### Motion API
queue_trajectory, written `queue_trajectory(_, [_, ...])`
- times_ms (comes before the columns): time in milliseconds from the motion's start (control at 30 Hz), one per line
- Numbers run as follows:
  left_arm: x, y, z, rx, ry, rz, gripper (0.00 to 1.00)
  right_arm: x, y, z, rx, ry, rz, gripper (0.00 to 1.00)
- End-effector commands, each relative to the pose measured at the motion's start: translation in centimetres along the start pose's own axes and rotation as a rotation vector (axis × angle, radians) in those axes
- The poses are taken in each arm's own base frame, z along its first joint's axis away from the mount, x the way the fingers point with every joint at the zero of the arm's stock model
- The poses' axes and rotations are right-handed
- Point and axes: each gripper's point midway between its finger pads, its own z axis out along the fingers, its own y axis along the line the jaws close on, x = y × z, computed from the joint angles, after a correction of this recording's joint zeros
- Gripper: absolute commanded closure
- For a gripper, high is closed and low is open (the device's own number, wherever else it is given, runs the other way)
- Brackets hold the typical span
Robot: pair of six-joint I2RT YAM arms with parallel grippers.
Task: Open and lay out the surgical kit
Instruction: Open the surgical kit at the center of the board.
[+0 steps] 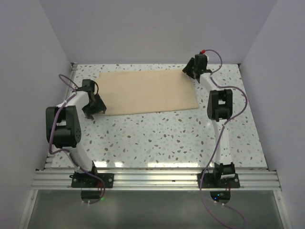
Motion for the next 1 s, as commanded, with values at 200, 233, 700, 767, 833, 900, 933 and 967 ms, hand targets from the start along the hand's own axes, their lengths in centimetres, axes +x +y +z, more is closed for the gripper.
queue_trajectory(200, [-1.1,-0.1,-1.1,-0.003,-0.035,0.023,0.3,-0.7,2.3,-0.6,-0.04,0.003,-0.004,0.67])
queue_trajectory(233, [-1.2,-0.1,-1.2,-0.003,-0.038,0.024,0.3,-0.7,2.1,-0.6,-0.033,0.003,-0.006,0.68])
queue_trajectory(700, [-0.6,0.6,-2.8,-0.003,-0.053,0.036,0.29,0.7,-0.4,0.4,0.054,0.037,-0.054,0.67])
queue_trajectory(767, [-0.3,1.0,-3.3,-0.007,-0.057,0.036,0.29,0.9,-0.8,0.7,0.067,0.04,-0.056,0.67])
queue_trajectory(833, [-0.2,1.2,-3.8,-0.008,-0.066,0.035,0.29,0.8,-1.0,0.7,0.076,0.034,-0.059,0.68])
queue_trajectory(900, [0.3,1.5,-4.0,-0.011,-0.063,0.034,0.29,1.0,-1.2,0.9,0.085,0.037,-0.064,0.69])
queue_trajectory(933, [0.5,1.7,-4.1,-0.013,-0.062,0.032,0.29,0.9,-1.3,0.8,0.089,0.034,-0.064,0.7])
queue_trajectory(967, [0.8,1.9,-4.4,-0.012,-0.065,0.032,0.29,1.0,-1.3,0.9,0.089,0.036,-0.07,0.73])
